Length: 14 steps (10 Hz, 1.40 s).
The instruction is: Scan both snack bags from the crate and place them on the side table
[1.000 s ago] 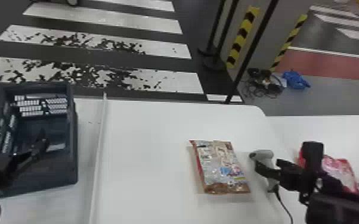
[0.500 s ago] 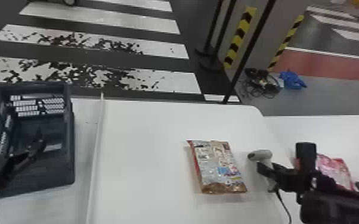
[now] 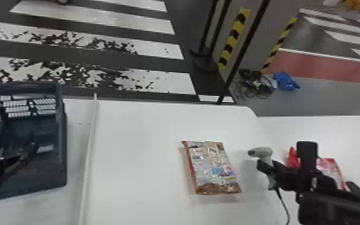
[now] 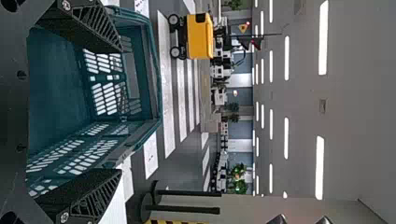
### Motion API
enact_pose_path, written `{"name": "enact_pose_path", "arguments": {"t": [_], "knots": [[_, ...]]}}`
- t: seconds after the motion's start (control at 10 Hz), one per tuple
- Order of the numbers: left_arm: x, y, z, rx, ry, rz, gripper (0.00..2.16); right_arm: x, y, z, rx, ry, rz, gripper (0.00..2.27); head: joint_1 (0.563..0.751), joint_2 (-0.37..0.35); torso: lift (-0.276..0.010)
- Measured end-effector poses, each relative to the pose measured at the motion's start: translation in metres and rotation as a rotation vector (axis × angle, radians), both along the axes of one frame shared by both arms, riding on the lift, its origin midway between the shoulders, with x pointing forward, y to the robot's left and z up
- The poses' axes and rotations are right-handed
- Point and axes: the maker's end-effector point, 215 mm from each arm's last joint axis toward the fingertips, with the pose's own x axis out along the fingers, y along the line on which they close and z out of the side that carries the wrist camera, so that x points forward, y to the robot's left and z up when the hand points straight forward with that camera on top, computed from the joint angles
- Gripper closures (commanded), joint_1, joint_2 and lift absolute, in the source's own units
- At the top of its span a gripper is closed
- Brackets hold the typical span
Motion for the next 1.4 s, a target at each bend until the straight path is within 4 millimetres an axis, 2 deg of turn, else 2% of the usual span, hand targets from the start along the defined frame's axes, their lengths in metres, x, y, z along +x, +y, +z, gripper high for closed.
{"name": "enact_pose_path", "arguments": {"t": [0.4,0.5,1.0,1.4], "knots": [[0.001,-0.003,-0.001,0.004,0.007,-0.006,0.09,-0.008,0.034,0.040,0.031,-0.014,-0.006,2.13,0.695,-0.266,-0.098],[0.001,-0.003,-0.001,0.005,0.009,-0.006,0.09,-0.010,0.048,0.047,0.044,-0.003,0.005,2.13,0.695,-0.251,-0.098],[0.003,-0.004,0.001,0.002,0.005,-0.005,0.09,-0.022,0.133,0.063,0.087,0.044,0.118,2.13,0.695,-0.158,-0.098],[0.003,-0.004,0.001,0.002,0.005,-0.004,0.09,-0.027,0.190,0.060,0.115,0.083,0.201,2.13,0.695,-0.091,-0.098]]}}
